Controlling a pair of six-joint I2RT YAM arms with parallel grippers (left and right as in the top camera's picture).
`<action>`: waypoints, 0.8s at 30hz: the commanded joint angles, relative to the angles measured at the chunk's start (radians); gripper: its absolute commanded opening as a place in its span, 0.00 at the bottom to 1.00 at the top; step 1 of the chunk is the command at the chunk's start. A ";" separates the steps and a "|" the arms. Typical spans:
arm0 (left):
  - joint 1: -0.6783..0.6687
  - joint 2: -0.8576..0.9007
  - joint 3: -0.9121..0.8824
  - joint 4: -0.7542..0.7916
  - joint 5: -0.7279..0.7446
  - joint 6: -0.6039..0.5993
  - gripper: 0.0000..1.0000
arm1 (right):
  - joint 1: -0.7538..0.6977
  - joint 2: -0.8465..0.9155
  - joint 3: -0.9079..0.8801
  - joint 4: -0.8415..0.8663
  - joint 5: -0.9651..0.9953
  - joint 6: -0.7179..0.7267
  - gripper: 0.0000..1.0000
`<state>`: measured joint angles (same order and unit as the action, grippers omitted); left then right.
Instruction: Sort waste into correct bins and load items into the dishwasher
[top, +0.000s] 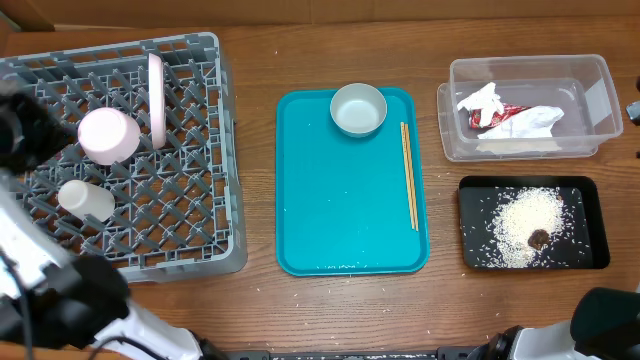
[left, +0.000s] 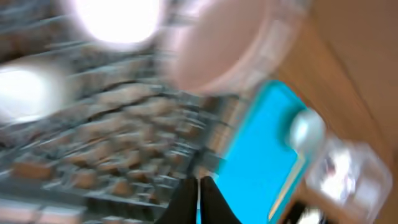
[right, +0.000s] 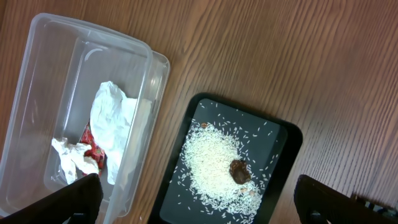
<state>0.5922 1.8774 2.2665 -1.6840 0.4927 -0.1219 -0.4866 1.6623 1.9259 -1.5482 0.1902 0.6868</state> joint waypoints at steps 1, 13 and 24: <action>-0.219 -0.082 0.020 -0.006 0.068 0.074 0.04 | -0.001 -0.001 0.020 0.003 0.011 -0.003 1.00; -0.858 -0.066 -0.282 0.011 -0.488 -0.238 0.04 | -0.001 -0.001 0.020 0.003 0.011 -0.003 1.00; -0.897 -0.066 -0.724 0.303 -0.570 -0.358 0.04 | -0.001 -0.001 0.020 0.003 0.011 -0.003 1.00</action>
<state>-0.3210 1.8076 1.6283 -1.4223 -0.0254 -0.4286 -0.4862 1.6623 1.9259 -1.5482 0.1902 0.6868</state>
